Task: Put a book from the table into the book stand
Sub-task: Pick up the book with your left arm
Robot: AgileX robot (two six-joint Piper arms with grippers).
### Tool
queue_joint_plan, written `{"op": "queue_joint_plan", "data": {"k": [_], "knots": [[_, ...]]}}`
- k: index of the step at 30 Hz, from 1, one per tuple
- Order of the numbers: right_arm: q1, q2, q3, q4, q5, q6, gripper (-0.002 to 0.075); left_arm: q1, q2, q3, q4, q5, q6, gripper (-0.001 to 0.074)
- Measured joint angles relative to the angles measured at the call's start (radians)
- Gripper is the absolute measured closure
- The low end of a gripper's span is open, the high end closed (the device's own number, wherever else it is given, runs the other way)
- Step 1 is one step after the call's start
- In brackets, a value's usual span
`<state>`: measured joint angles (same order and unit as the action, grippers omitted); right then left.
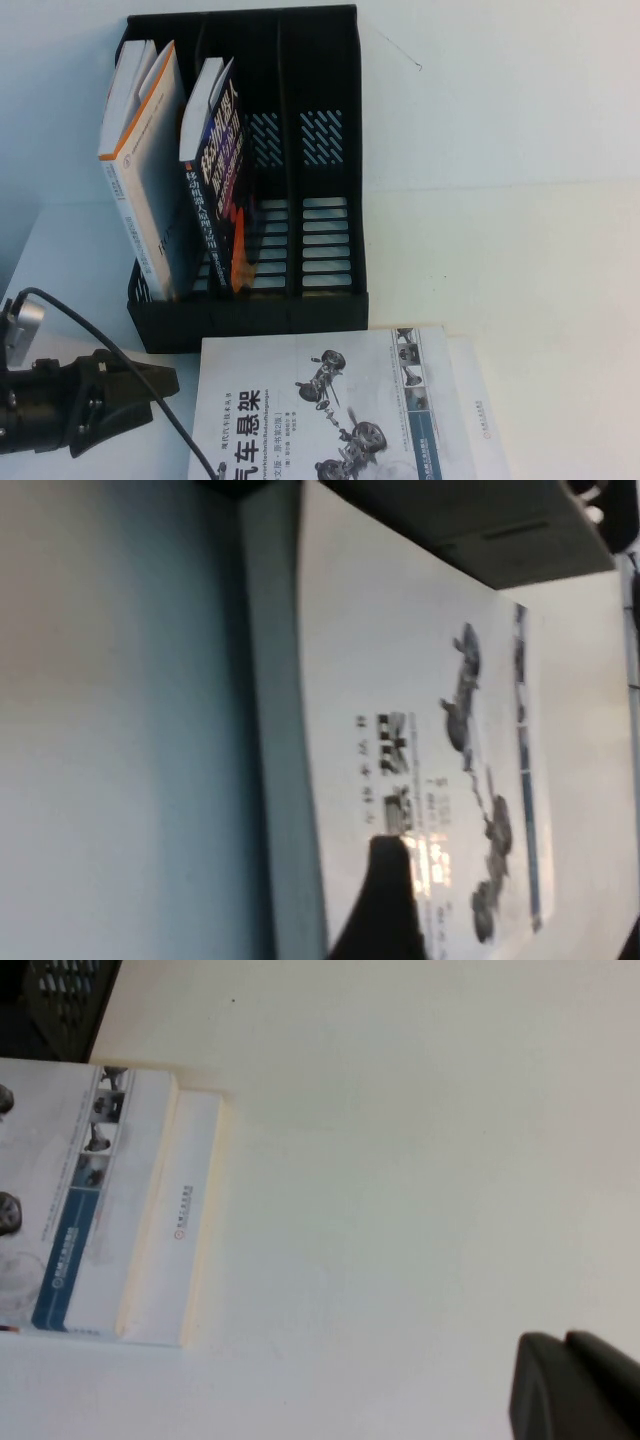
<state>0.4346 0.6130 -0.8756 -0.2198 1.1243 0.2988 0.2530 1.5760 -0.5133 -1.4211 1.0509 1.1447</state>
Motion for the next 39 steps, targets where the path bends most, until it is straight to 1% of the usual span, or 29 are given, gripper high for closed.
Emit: {"op": "queue_joint_plan", "data": {"k": [2, 3, 5, 8, 13, 17, 21, 28, 30, 33, 36, 39], "knots": [[0.0, -0.007, 0.017, 0.0, -0.002, 0.001, 0.0726, 0.0, 0.025, -0.01, -0.004, -0.037, 0.007, 0.0182], [0.0, -0.009, 0.028, 0.0, -0.002, 0.001, 0.0726, 0.0, 0.041, -0.017, -0.006, -0.048, 0.009, 0.0157], [0.0, -0.009, 0.05, 0.0, -0.004, 0.001, 0.0726, 0.0, 0.071, -0.031, -0.006, -0.052, 0.009, 0.0139], [0.0, -0.009, 0.092, 0.0, -0.026, 0.013, 0.0726, -0.009, 0.113, -0.046, -0.006, -0.057, 0.009, 0.0141], [0.0, -0.009, 0.147, 0.035, -0.086, 0.023, 0.0726, -0.086, 0.202, -0.058, -0.021, -0.106, 0.011, 0.015], [0.0, -0.009, 0.158, 0.062, -0.115, 0.023, 0.0726, -0.129, 0.268, -0.058, -0.053, -0.1, 0.025, 0.0152], [0.0, -0.009, 0.164, 0.071, -0.134, 0.023, 0.0726, -0.143, 0.308, -0.064, -0.087, -0.062, 0.042, 0.0153], [0.0, -0.009, 0.164, 0.083, -0.149, 0.025, 0.0726, -0.143, 0.378, -0.066, -0.158, 0.021, 0.104, 0.0155], [0.0, -0.009, 0.164, 0.086, -0.152, 0.025, 0.0726, -0.143, 0.389, -0.066, -0.17, 0.035, 0.117, 0.0169], [0.0, -0.009, 0.164, 0.088, -0.163, 0.025, 0.0726, -0.143, 0.398, -0.067, -0.179, 0.045, 0.122, 0.0219], [0.0, -0.009, 0.164, 0.087, -0.177, 0.025, 0.0726, -0.143, 0.407, -0.068, -0.181, 0.057, 0.128, 0.0288], [0.0, -0.009, 0.164, 0.088, -0.191, 0.026, 0.0726, -0.143, 0.414, -0.068, -0.184, 0.071, 0.137, 0.0381]]}}
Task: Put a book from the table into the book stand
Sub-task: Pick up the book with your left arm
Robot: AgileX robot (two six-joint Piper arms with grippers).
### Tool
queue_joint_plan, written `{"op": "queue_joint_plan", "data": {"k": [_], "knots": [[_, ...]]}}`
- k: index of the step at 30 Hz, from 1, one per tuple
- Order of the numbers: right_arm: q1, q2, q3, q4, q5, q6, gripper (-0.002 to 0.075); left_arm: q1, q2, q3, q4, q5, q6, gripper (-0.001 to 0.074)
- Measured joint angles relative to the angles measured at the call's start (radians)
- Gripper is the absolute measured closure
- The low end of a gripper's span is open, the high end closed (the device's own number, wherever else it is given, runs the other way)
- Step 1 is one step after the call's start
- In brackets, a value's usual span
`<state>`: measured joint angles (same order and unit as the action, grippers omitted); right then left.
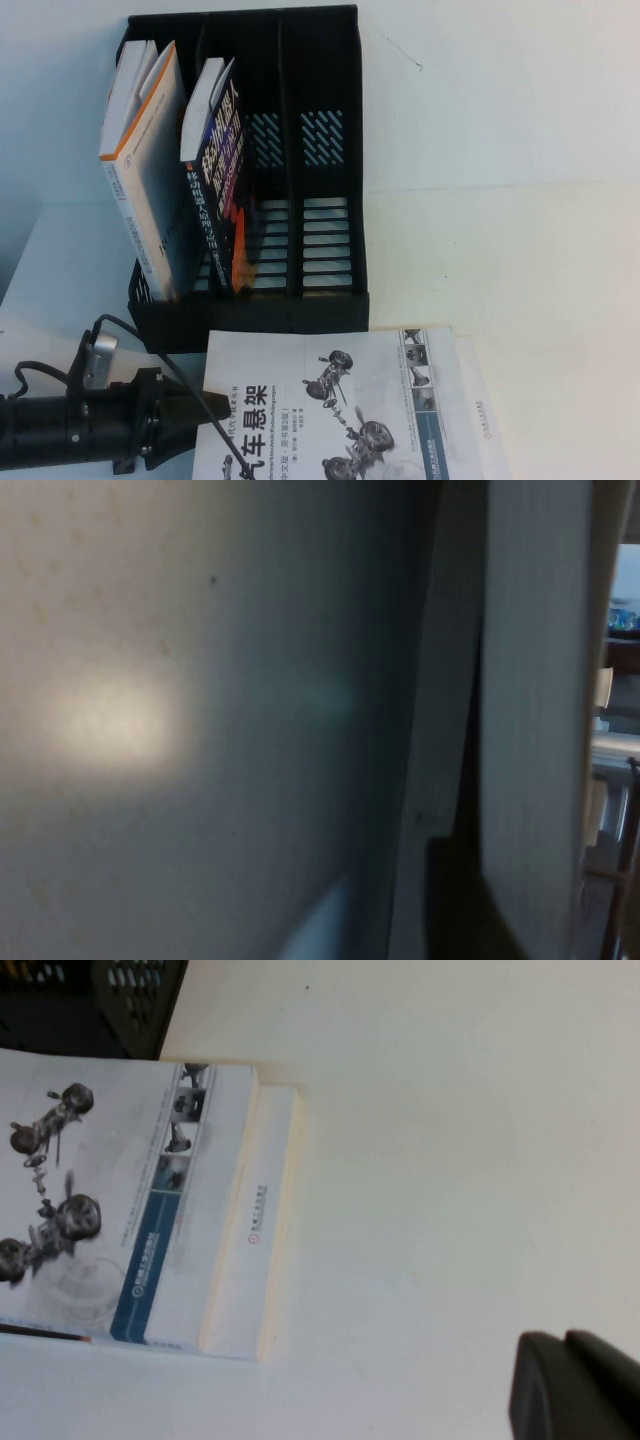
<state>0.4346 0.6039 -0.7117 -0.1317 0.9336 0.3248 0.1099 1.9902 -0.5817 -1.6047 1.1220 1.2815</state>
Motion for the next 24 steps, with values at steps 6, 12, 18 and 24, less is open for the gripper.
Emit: {"op": "queue_joint_plan", "data": {"k": [6, 12, 18, 24], "knots": [[0.0, 0.0, 0.0, 0.001, -0.033, 0.0, 0.0726, 0.002, 0.004, 0.0, 0.0, 0.006, 0.009, 0.0622], [0.0, 0.0, 0.0, 0.002, -0.05, 0.0, 0.0726, 0.002, 0.007, 0.0, 0.0, 0.021, 0.015, 0.0621], [0.0, 0.0, 0.0, 0.002, -0.051, 0.0, 0.0726, 0.002, 0.009, 0.0, 0.0, 0.035, 0.028, 0.0621], [0.0, 0.0, 0.0, 0.002, -0.052, 0.0, 0.0726, 0.0, -0.107, 0.0, 0.038, 0.002, 0.0, 0.0621]]}}
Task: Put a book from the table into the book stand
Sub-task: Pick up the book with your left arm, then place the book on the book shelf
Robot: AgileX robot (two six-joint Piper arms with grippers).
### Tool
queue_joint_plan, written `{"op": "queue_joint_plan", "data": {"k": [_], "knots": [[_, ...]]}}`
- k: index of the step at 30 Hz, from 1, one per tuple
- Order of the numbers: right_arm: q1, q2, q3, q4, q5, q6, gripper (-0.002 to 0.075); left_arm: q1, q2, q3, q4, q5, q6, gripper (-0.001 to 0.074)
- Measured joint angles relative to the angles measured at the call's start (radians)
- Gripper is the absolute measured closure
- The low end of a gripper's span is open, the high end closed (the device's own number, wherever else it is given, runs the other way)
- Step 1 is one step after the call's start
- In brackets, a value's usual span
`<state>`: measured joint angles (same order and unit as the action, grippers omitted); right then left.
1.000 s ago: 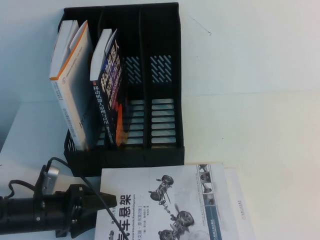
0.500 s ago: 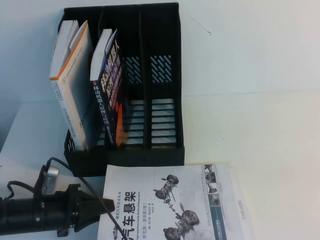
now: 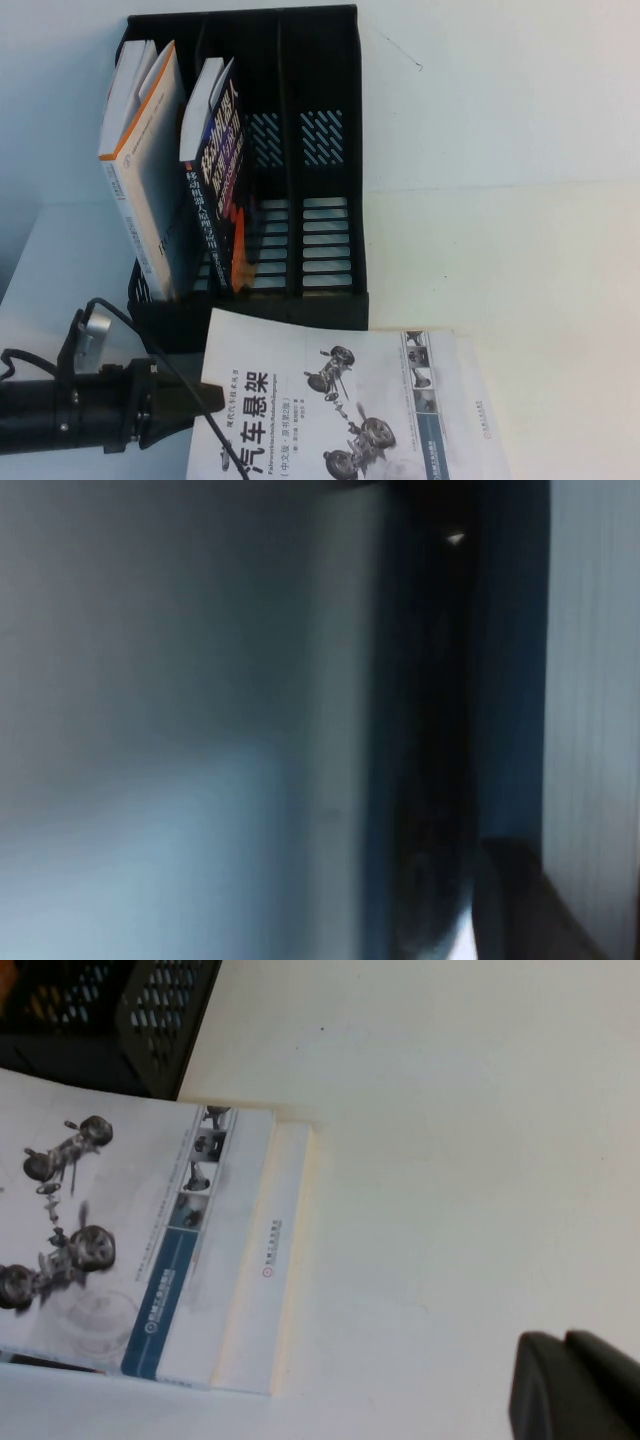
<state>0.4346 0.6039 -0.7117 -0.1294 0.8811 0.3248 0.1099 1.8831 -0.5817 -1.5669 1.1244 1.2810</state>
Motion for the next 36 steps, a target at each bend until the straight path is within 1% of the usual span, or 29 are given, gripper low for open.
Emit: {"op": "queue_joint_plan", "data": {"k": [11, 16, 19, 24, 30, 36], "knots": [[0.0, 0.0, 0.0, 0.0, 0.0, 0.0, 0.0726, 0.0, -0.388, 0.008, 0.066, -0.008, -0.141, 0.0622], [0.0, 0.0, 0.0, 0.0, -0.001, 0.0, 0.0726, 0.0, -0.544, -0.013, 0.105, -0.009, -0.247, 0.0622], [0.0, 0.0, 0.0, 0.0, -0.001, 0.0, 0.0726, 0.0, -0.625, -0.071, 0.141, -0.009, -0.32, 0.0621], [0.0, 0.0, 0.0, 0.0, -0.001, 0.0, 0.0726, 0.0, -0.722, -0.222, 0.229, -0.009, -0.445, 0.0621], [0.0, 0.0, 0.0, 0.0, -0.001, 0.0, 0.0726, 0.0, -0.739, -0.442, 0.288, -0.049, -0.574, 0.0621], [0.0, 0.0, 0.0, 0.0, -0.004, 0.0, 0.0726, 0.0, -0.739, -0.602, 0.302, -0.143, -0.629, 0.0621]]}}
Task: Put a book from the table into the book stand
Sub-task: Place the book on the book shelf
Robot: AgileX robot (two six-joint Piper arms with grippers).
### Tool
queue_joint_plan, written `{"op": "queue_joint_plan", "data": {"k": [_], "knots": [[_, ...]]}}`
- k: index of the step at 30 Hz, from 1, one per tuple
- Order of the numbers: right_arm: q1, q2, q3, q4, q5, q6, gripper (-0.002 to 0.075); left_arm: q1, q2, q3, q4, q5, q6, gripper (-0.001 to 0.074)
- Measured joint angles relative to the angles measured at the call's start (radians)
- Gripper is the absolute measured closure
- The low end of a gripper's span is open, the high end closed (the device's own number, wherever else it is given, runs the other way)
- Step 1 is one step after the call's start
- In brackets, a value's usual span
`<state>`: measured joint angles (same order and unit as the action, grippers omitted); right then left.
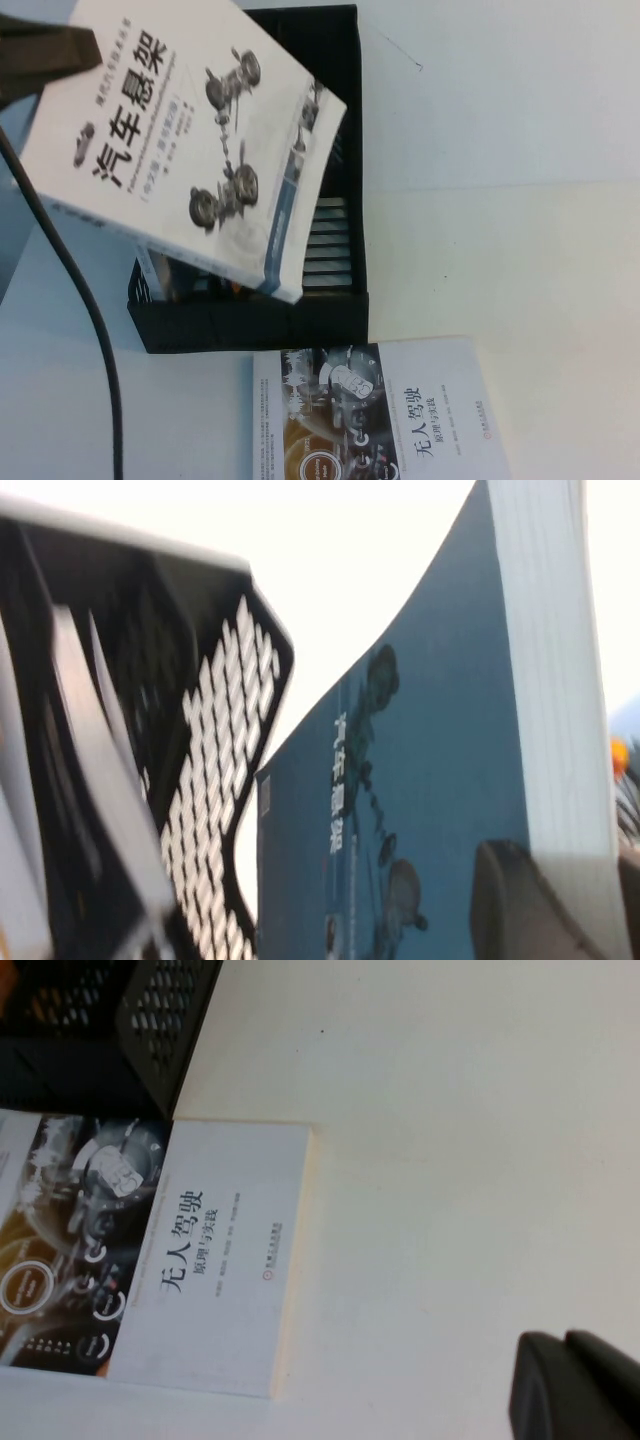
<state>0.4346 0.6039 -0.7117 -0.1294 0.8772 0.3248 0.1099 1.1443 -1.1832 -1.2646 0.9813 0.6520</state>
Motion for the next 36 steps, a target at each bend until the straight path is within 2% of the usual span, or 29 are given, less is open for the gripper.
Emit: {"op": "queue_joint_plan", "data": {"k": [13, 18, 23, 26, 36], "knots": [[0.0, 0.0, 0.0, 0.0, -0.052, 0.0, 0.0726, -0.007, 0.145, -0.237, 0.002, -0.041, -0.075, 0.0622], [0.0, 0.0, 0.0, 0.0, -0.063, 0.0, 0.0726, -0.08, 0.194, -0.251, 0.011, -0.129, -0.075, 0.0622], [0.0, 0.0, 0.0, 0.0, -0.069, 0.0, 0.0727, -0.212, 0.232, -0.255, 0.073, -0.259, -0.083, 0.0622], [0.0, 0.0, 0.0, 0.0, -0.069, 0.0, 0.0726, -0.261, 0.244, -0.255, 0.125, -0.321, -0.112, 0.0622], [0.0, 0.0, 0.0, 0.003, -0.069, 0.0, 0.0726, -0.282, 0.26, -0.255, 0.195, -0.393, -0.15, 0.0622]]}}
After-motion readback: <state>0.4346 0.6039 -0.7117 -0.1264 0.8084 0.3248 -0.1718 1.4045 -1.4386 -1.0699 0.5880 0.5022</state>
